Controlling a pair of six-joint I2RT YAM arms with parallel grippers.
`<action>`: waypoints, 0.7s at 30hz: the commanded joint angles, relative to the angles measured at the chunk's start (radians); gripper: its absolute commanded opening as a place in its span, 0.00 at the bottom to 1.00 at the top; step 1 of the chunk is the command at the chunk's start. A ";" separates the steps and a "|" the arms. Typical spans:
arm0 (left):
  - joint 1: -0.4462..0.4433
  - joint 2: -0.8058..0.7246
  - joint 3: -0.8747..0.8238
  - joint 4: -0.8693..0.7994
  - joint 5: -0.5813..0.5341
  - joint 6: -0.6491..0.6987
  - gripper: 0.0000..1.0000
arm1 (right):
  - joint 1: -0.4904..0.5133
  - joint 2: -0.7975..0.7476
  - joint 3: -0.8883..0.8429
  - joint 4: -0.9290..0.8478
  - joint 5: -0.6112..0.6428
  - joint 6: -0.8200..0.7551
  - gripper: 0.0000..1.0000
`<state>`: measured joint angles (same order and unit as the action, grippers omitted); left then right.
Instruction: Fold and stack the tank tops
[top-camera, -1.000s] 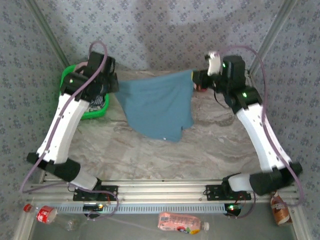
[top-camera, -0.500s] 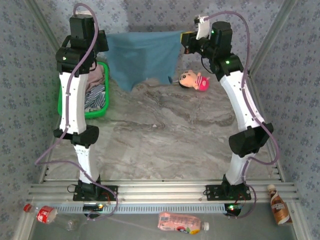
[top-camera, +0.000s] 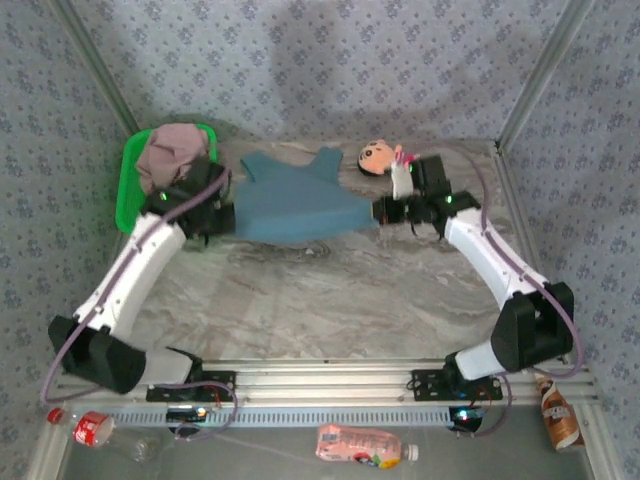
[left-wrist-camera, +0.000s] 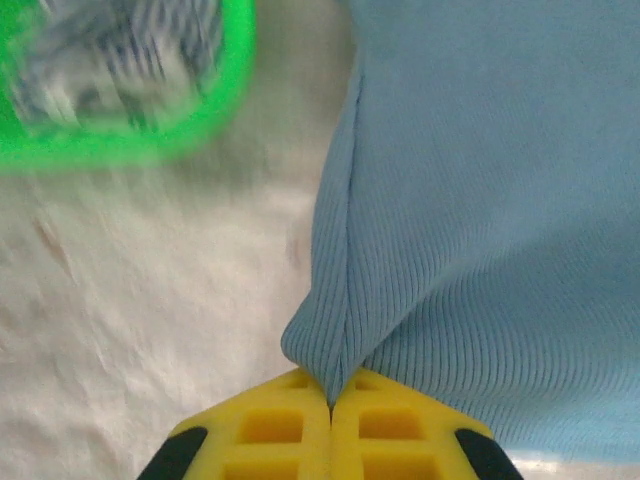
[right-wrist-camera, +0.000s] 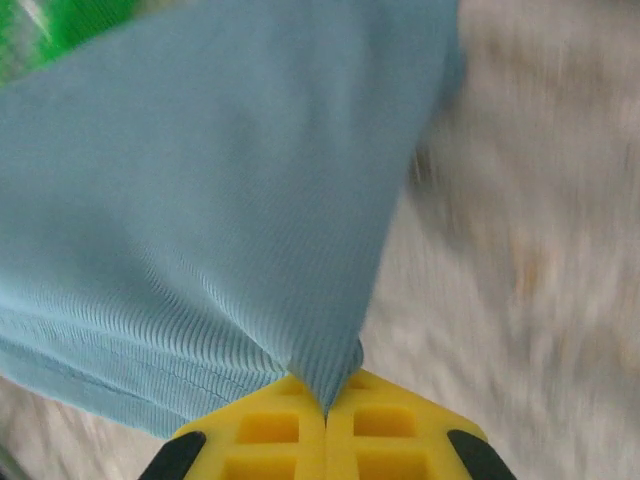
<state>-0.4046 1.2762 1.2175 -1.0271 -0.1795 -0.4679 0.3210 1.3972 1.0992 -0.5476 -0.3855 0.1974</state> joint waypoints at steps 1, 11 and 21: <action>-0.066 -0.080 -0.259 0.090 0.066 -0.243 0.00 | 0.026 -0.078 -0.189 -0.078 0.044 0.032 0.00; -0.292 -0.141 -0.497 0.007 0.077 -0.588 0.00 | 0.071 -0.100 -0.331 -0.228 0.087 0.072 0.01; -0.418 -0.085 -0.576 0.065 0.151 -0.707 0.01 | 0.185 -0.104 -0.360 -0.339 0.161 0.101 0.04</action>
<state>-0.8047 1.1564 0.6445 -0.9558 -0.0483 -1.1126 0.4873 1.2613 0.7376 -0.8131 -0.2714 0.2901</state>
